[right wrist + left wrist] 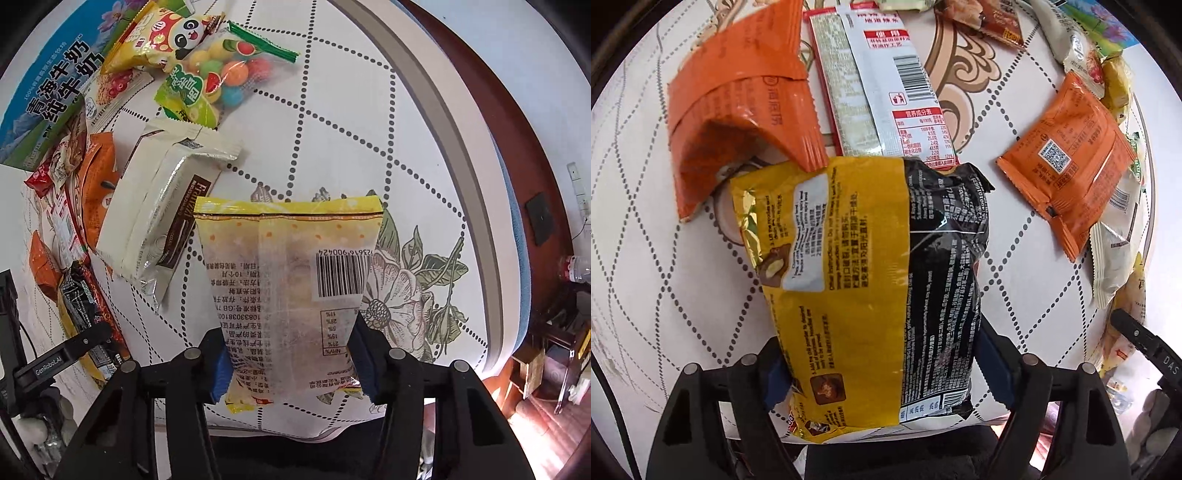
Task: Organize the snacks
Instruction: 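Lift both held bags and carry them over the cardboard box, then lower both bags into the box and open both tools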
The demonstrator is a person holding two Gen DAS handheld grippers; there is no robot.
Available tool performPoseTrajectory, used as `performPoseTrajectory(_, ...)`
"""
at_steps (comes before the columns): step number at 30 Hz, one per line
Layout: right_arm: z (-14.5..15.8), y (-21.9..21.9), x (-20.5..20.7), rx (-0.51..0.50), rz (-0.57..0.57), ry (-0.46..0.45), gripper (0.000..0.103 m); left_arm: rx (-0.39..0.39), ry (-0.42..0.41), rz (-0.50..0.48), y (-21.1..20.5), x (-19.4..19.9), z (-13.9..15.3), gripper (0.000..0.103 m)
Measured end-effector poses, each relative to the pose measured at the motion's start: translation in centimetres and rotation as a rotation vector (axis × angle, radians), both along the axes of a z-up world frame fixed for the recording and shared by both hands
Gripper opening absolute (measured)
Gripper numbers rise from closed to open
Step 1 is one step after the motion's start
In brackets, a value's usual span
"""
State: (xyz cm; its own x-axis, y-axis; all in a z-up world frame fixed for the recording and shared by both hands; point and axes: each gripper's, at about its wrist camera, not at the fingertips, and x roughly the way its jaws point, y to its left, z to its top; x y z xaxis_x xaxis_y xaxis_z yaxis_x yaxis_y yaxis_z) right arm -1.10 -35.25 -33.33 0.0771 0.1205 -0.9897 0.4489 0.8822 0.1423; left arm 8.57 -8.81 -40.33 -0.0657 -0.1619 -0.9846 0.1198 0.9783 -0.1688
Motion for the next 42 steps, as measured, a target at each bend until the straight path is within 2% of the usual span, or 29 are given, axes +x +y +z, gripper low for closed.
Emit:
performPoseTrajectory(2,0.6,0.8,-0.3,-0.02,0.007,-0.015,0.049,-0.001,-0.016,-0.007,-0.1,-1.7,0.8,0.083)
performPoseTrajectory(11,3.7,4.5,-1.8,-0.027,0.021,-0.091,0.045,-0.044,-0.066,-0.038,-1.1,-5.7,4.0,0.083)
performPoseTrajectory(14,6.2,5.9,-2.0,-0.001,0.038,-0.133,0.044,-0.092,-0.078,-0.03,-0.6,-5.9,5.8,0.083)
performPoseTrajectory(19,11.6,7.6,0.1,0.046,0.089,-0.258,0.044,-0.163,-0.141,-0.024,-0.7,-4.9,10.9,0.083)
performPoseTrajectory(22,14.9,7.8,4.0,0.086,0.121,-0.329,0.044,-0.204,-0.158,-0.014,-0.9,-1.0,15.2,0.083)
performPoseTrajectory(23,15.6,8.0,6.1,0.1,0.135,-0.349,0.044,-0.221,-0.162,-0.006,-0.5,1.6,17.5,0.083)
performPoseTrajectory(25,17.3,7.9,9.1,0.126,0.163,-0.385,0.044,-0.242,-0.182,0.005,-1.3,5.3,20.2,0.083)
performPoseTrajectory(29,20.3,7.6,16.6,0.129,0.228,-0.466,0.044,-0.222,-0.248,0.003,-2.8,12.7,23.1,0.083)
performPoseTrajectory(31,21.2,7.5,20.8,0.116,0.257,-0.496,0.044,-0.218,-0.246,0.018,-2.8,17.1,24.7,0.083)
performPoseTrajectory(35,20.8,7.7,29.3,0.088,0.319,-0.504,0.044,-0.185,-0.214,0.024,-3.5,26.0,24.5,0.083)
performPoseTrajectory(40,17.5,8.7,38.0,0.039,0.375,-0.442,0.044,-0.14,-0.104,0.007,-4.7,33.8,20.2,0.083)
performPoseTrajectory(42,15.9,9.1,40.6,0.043,0.392,-0.407,0.044,-0.123,-0.065,0.01,-4.9,35.3,18.6,0.083)
